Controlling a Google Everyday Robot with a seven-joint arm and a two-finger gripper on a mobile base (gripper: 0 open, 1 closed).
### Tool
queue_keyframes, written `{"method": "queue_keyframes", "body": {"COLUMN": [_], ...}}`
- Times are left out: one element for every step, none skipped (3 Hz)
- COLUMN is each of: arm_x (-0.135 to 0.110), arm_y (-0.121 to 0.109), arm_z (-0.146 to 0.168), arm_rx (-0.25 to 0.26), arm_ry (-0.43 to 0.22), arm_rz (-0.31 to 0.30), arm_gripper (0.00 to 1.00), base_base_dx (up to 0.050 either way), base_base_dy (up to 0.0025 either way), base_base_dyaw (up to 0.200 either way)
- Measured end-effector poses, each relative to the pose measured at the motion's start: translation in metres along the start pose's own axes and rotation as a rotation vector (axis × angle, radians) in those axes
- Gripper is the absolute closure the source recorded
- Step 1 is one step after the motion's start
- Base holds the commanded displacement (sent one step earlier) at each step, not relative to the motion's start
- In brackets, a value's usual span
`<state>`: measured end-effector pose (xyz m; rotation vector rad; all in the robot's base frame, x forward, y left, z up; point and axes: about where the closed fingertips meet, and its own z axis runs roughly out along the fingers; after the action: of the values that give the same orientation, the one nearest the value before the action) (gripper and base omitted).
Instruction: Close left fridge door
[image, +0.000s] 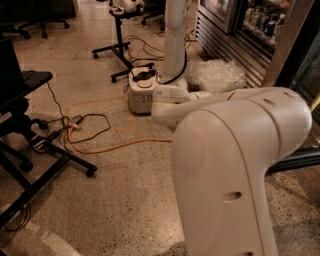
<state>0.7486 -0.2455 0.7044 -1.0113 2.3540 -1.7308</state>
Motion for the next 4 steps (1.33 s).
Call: {"method": "queue_keyframes", "body": {"arm_x": [-0.005,-0.005,-0.005,0.02], "arm_y": [-0.007,-0.007,-0.007,-0.014], "arm_z": [0.047,0.047,0.047,0.067], "arm_rx": [0.014,0.014,0.014,0.063], "arm_ry": [0.117,0.117,0.118,0.28], "arm_rz": [0.03,0.03,0.03,0.019], "arm_gripper": [1.0,1.0,1.0,1.0], "base_base_dx": [0.0,0.029,0.0,0.0], "base_base_dy": [0.0,-0.00239,0.0,0.0], "base_base_dyaw": [0.0,-0.162,0.0,0.0]}}
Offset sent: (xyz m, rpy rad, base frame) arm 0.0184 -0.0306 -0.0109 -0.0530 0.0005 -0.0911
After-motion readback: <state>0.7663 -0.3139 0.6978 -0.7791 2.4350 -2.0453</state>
